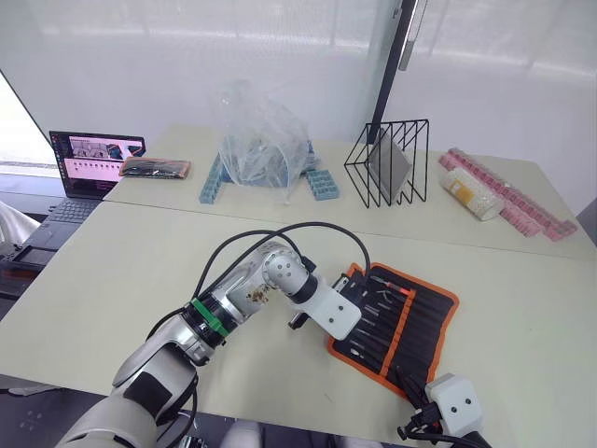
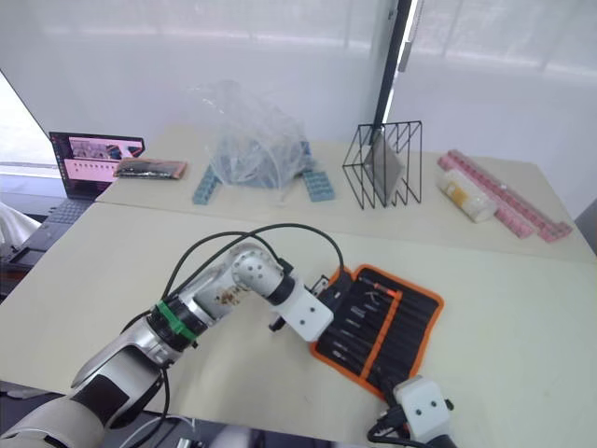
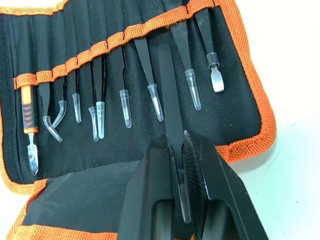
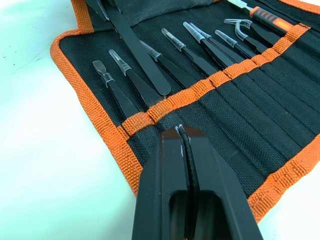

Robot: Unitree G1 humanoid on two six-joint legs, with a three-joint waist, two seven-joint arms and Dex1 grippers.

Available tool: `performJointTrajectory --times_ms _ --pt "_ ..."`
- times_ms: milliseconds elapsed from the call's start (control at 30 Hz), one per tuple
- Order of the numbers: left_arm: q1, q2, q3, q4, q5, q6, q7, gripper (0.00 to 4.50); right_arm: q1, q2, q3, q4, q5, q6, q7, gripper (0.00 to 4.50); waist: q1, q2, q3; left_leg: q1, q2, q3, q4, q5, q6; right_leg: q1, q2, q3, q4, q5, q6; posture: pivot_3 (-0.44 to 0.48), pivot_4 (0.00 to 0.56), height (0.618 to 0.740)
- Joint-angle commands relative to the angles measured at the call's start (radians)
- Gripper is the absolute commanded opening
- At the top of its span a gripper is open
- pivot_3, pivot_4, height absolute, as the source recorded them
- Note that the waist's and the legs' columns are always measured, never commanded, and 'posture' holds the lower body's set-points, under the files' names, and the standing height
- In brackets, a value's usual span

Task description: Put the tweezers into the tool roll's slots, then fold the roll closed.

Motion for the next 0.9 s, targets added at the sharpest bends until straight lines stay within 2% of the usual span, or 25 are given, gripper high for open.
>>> performJointTrajectory --times_ms 33,533,900 --pt "-0.027 -0.019 -0.016 -0.002 0.014 -0.007 0.007 0.02 0.035 -0.002 0.025 0.030 -0.013 0.043 0.008 0.00 0.000 0.000 0.000 0.000 0.000 0.000 0.000 0.000 0.000 0.000 0.000 0.000 0.000 0.000 0.000 0.000 0.150 0.720" --pt "-0.021 -0.059 -0.070 -0.086 0.040 0.080 -0.026 0.02 0.033 0.014 0.041 0.031 -0.023 0.047 -0.003 0.00 -0.004 0.000 0.000 0.000 0.000 0.000 0.000 0.000 0.000 0.000 0.000 0.000 0.000 0.000 0.000 0.000 0.150 0.720" --pt "-0.021 -0.145 -0.094 -0.075 0.026 0.122 -0.012 0.02 0.029 0.007 0.032 0.031 -0.017 0.051 0.003 0.00 0.002 0.000 -0.001 0.000 0.000 0.000 0.000 0.000 0.000 0.000 0.000 0.000 0.000 0.000 0.001 0.000 0.150 0.720"
